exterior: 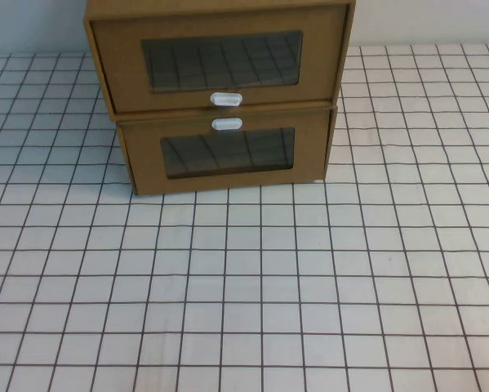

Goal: Open the shoe box
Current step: 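Pull the top drawer of the cardboard box fully open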

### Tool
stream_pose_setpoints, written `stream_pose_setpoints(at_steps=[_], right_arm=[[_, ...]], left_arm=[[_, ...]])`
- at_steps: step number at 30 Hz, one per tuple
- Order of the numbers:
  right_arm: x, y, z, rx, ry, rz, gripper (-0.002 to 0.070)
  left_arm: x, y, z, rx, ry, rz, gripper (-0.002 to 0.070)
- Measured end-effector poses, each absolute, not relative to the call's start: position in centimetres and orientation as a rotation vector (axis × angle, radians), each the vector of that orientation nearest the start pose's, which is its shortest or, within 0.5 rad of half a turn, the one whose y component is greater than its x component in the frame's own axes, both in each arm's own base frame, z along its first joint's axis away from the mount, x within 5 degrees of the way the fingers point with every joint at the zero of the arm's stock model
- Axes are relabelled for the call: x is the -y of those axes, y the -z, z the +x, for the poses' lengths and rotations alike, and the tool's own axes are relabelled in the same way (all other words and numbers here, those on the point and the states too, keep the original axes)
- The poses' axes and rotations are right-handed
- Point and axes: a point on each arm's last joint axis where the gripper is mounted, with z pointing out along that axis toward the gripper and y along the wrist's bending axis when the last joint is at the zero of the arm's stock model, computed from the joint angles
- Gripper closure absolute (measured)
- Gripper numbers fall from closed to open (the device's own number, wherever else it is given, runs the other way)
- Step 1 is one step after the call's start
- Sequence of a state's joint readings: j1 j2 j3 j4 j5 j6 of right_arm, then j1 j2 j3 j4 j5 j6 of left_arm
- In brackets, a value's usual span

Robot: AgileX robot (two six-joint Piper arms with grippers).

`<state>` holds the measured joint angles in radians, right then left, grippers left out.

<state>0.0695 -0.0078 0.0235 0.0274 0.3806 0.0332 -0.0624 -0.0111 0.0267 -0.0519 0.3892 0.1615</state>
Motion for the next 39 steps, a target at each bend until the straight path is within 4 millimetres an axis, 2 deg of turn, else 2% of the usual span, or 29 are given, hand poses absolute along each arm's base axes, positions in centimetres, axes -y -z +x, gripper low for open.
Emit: stream_pose_setpoints(at_steps=[9, 21, 34, 36, 39], right_arm=[[-0.5, -17.1, 5.2, -1.881, -0.098, -0.017, 0.0689], [-0.5, -17.1, 5.2, -1.881, -0.098, -0.017, 0.0689], [-0.5, -17.1, 5.2, -1.881, -0.098, -0.017, 0.0690], [-0.5, -17.1, 5.2, -1.881, -0.098, -0.017, 0.0690], [-0.5, -17.2, 5.2, -1.879, -0.098, -0.017, 0.0689]], left_arm=[[0.5, -17.1, 5.2, -1.864, -0.005, 0.169, 0.0677], [0.7, -17.7, 5.4, -1.811, 0.105, 0.059, 0.0677], [0.7, -17.9, 5.4, -1.786, 0.123, 0.035, 0.0677], [0.8, -18.1, 5.5, -1.760, 0.174, -0.020, 0.0677], [0.8, -18.9, 5.6, -1.674, 0.353, -0.201, 0.0677]])
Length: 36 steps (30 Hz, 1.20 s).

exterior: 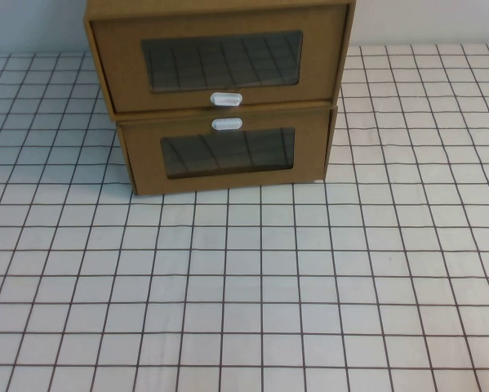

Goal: Open the shoe box
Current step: 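Pull the top drawer of the cardboard box fully open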

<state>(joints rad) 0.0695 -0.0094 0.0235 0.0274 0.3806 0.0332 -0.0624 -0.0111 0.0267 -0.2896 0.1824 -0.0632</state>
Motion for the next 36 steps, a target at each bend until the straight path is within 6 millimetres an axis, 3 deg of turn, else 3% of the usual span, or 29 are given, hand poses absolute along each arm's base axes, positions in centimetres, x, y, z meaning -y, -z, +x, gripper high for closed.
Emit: stream_pose_setpoints(at_steps=[3, 7, 13, 17, 21, 27, 31, 36], right_arm=[[-0.5, -17.2, 5.2, -1.879, -0.098, -0.017, 0.0690], [-0.5, -17.2, 5.2, -1.879, -0.098, -0.017, 0.0690], [-0.5, -17.2, 5.2, -1.879, -0.098, -0.017, 0.0689], [-0.5, -17.2, 5.2, -1.879, -0.098, -0.017, 0.0690], [-0.5, -17.2, 5.2, -1.879, -0.098, -0.017, 0.0690], [-0.5, -17.2, 5.2, -1.879, -0.098, -0.017, 0.0689], [-0.5, -17.2, 5.2, -1.879, -0.098, -0.017, 0.0689], [-0.5, -17.2, 5.2, -1.879, -0.098, -0.017, 0.0689]], left_arm=[[0.7, -19.7, 5.6, -1.573, 0.486, -0.343, 0.0677], [0.4, -20.3, 5.6, -1.488, 0.512, -0.382, 0.0677], [0.8, -20.4, 5.6, -1.582, 0.564, -0.402, 0.0677], [1.5, -23.2, 6.0, -1.745, 0.554, -0.332, 0.0677], [2.2, -27.2, 7.2, -1.887, 0.493, -0.189, 0.0677], [3.0, -33.7, 11.0, -2.024, 0.378, 0.100, 0.0677], [3.8, -37.3, 15.3, -2.080, 0.361, 0.268, 0.0677], [4.7, -42.0, 21.1, -2.024, 0.374, 0.382, 0.0677]])
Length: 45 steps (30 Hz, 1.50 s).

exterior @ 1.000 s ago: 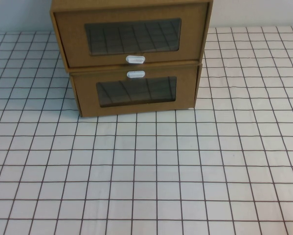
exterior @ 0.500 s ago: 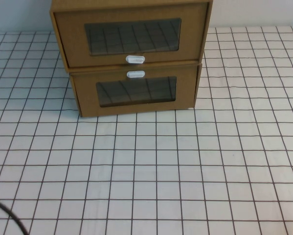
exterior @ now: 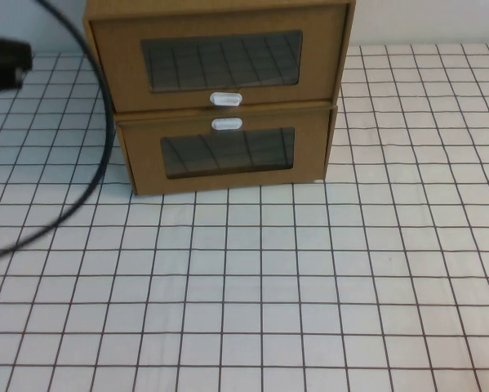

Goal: Open the shoe box
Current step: 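Pull the top drawer of the cardboard box fully open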

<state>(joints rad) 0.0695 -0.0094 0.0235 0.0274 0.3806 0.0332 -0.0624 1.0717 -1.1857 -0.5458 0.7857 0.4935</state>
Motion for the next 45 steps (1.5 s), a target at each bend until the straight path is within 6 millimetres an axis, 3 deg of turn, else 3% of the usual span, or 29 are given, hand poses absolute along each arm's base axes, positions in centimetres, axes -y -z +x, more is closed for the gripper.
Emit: stream_pose_setpoints(at_steps=[2, 8, 13, 17, 25, 29, 33, 36, 45], right_arm=[[-0.5, -17.2, 5.2, -1.879, -0.098, -0.017, 0.0690], [-0.5, -17.2, 5.2, -1.879, -0.098, -0.017, 0.0689], [-0.5, -17.2, 5.2, -1.879, -0.098, -0.017, 0.0689], [-0.5, -17.2, 5.2, -1.879, -0.098, -0.017, 0.0689], [-0.5, -17.2, 5.2, -1.879, -0.098, -0.017, 0.0690], [-0.5, -17.2, 5.2, -1.879, -0.098, -0.017, 0.0690], [-0.5, -17.3, 5.3, -1.865, -0.098, -0.017, 0.0690], [-0.5, -18.1, 5.5, -1.774, -0.124, 0.003, 0.0689], [-0.1, -21.3, 5.6, -1.407, -0.381, 0.274, 0.0689]], left_arm=[[5.0, -43.8, 23.9, -2.003, 0.383, 0.413, 0.0677], [6.2, -46.7, 31.8, -1.997, 0.427, 0.500, 0.0677], [8.7, -46.3, 37.3, -1.998, 0.472, 0.593, 0.0677], [11.2, -45.2, 40.2, -1.999, 0.513, 0.670, 0.0677], [14.3, -41.7, 43.1, -2.044, 0.513, 0.747, 0.0677], [14.6, -40.5, 44.0, -2.066, 0.512, 0.747, 0.0677], [14.6, -40.5, 44.1, -2.059, 0.512, 0.739, 0.0677], [14.6, -40.4, 44.3, -2.057, 0.511, 0.735, 0.0677], [14.6, -40.4, 44.3, -2.053, 0.509, 0.731, 0.0677]])
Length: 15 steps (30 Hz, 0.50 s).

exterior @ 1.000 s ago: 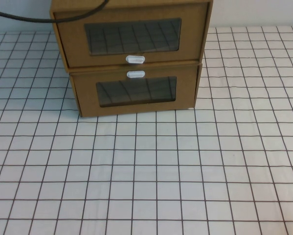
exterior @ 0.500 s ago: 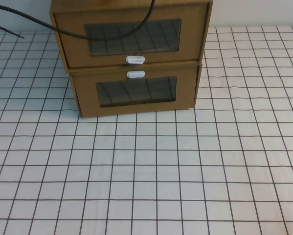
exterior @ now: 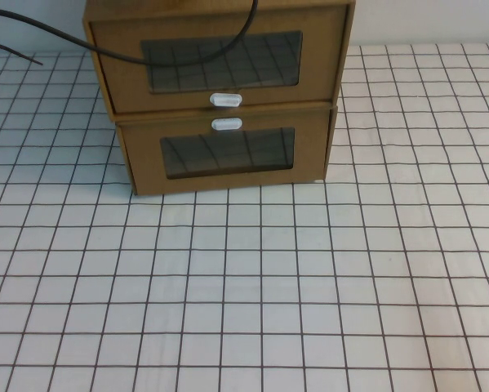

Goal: Open the shoe box
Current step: 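Pull the top drawer of the cardboard box fully open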

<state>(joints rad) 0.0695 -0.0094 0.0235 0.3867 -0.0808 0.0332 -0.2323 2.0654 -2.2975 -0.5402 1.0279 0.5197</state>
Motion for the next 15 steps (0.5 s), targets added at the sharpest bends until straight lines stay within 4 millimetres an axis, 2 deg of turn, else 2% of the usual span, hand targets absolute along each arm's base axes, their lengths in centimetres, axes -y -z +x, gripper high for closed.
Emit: stream_pose_setpoints(at_steps=[4, 7, 9, 15], right_arm=[[0.0, -21.4, 5.5, -1.381, -0.447, 0.345, 0.0689], [-0.5, -20.8, 5.6, -1.478, -0.546, 0.390, 0.0690], [-1.1, -21.2, 5.4, -1.563, -0.606, 0.380, 0.0690], [-2.7, -25.4, 6.2, -1.909, -0.644, 0.269, 0.0689]], left_arm=[[14.6, -40.4, 44.3, -2.052, 0.509, 0.730, 0.0677], [14.6, -40.4, 44.4, -2.053, 0.511, 0.729, 0.0677], [14.6, -40.4, 44.4, -2.053, 0.511, 0.729, 0.0677], [14.6, -40.4, 44.4, -2.053, 0.511, 0.729, 0.0677]])
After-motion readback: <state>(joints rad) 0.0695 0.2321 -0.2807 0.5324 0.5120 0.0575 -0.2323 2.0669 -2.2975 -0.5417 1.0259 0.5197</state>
